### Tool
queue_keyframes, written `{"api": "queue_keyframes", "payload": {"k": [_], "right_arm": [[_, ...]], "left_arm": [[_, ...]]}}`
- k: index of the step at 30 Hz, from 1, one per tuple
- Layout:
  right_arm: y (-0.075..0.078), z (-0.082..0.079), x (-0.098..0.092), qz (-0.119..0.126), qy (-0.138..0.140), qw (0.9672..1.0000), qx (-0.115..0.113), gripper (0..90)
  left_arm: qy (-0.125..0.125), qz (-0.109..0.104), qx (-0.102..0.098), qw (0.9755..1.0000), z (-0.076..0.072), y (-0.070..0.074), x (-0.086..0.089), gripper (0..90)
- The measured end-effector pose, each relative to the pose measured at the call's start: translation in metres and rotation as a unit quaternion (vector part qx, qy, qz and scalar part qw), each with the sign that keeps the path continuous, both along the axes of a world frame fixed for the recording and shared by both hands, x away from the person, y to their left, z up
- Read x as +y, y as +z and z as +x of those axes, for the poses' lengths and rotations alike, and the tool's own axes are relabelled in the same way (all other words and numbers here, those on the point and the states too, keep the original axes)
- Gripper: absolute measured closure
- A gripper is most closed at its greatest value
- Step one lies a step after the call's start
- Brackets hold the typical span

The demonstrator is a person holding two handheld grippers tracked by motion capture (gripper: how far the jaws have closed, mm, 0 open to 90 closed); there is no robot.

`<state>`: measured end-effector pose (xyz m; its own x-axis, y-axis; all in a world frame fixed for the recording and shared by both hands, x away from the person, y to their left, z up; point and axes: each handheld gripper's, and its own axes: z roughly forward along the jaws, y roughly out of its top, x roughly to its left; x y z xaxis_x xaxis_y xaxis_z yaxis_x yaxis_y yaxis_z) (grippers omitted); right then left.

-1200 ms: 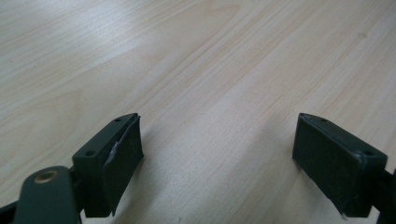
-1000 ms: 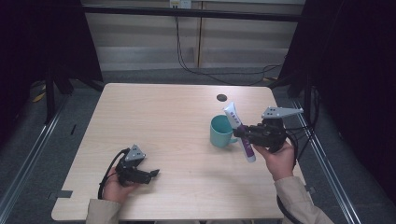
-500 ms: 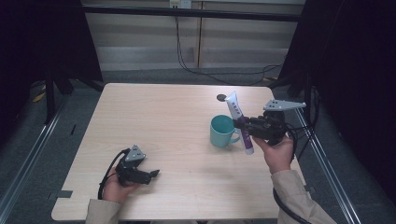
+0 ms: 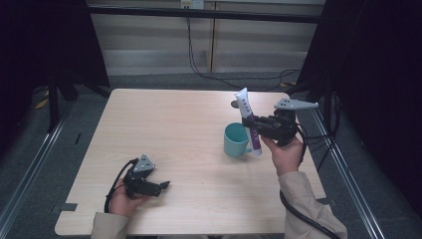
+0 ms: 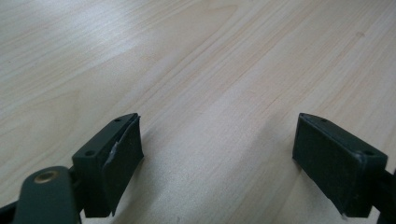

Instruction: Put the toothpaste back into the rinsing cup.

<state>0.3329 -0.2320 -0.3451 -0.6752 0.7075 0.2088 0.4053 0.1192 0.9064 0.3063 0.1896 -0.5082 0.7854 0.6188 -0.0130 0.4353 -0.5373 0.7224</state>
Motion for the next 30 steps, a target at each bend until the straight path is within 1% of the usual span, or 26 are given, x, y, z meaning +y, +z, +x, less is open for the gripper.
{"api": "queue_keyframes", "payload": {"k": [6, 10, 11, 13, 17, 21, 23, 25, 26, 28, 30], "right_arm": [[-0.004, 0.008, 0.003, 0.002, -0.002, 1.0, 0.002, 75.4], [-0.006, 0.011, 0.006, -0.002, -0.004, 1.0, 0.001, 75.4], [-0.006, 0.013, 0.007, -0.003, -0.003, 1.0, 0.001, 75.4], [-0.007, 0.015, 0.008, -0.003, -0.003, 1.0, 0.0, 75.5], [-0.007, 0.019, 0.012, 0.002, -0.002, 1.0, -0.002, 75.3], [-0.008, 0.023, 0.013, 0.003, -0.006, 1.0, -0.005, 75.3], [-0.009, 0.026, 0.013, 0.007, -0.007, 0.9999, -0.006, 75.3], [-0.009, 0.028, 0.014, 0.006, -0.011, 0.9999, -0.009, 75.3], [-0.01, 0.031, 0.014, 0.01, -0.011, 0.9999, -0.007, 75.3], [-0.01, 0.032, 0.014, 0.01, -0.013, 0.9998, -0.007, 75.3], [-0.012, 0.034, 0.014, 0.009, -0.014, 0.9998, -0.008, 75.3]], "left_arm": [[-0.001, -0.003, 0.001, 1.0, 0.0, 0.0, 0.0, 15.4], [-0.001, -0.002, 0.001, 1.0, 0.0, 0.0, 0.0, 15.4], [-0.002, -0.005, 0.006, 1.0, 0.0, 0.0, 0.0, 15.4], [-0.002, -0.003, 0.003, 1.0, 0.0, 0.0, 0.001, 15.4], [-0.002, -0.005, 0.006, 1.0, 0.0, 0.0, 0.0, 15.4], [-0.002, -0.005, 0.006, 1.0, 0.0, 0.0, 0.0, 15.4], [-0.002, -0.002, 0.0, 1.0, 0.0, 0.0, 0.0, 15.4], [-0.002, -0.005, 0.006, 1.0, 0.0, 0.0, 0.0, 15.4], [-0.002, -0.005, 0.006, 1.0, 0.0, 0.0, 0.0, 15.4], [-0.003, -0.003, 0.003, 1.0, 0.001, 0.0, 0.001, 15.4], [-0.003, -0.005, 0.005, 1.0, 0.0, 0.0, 0.0, 15.4]]}}
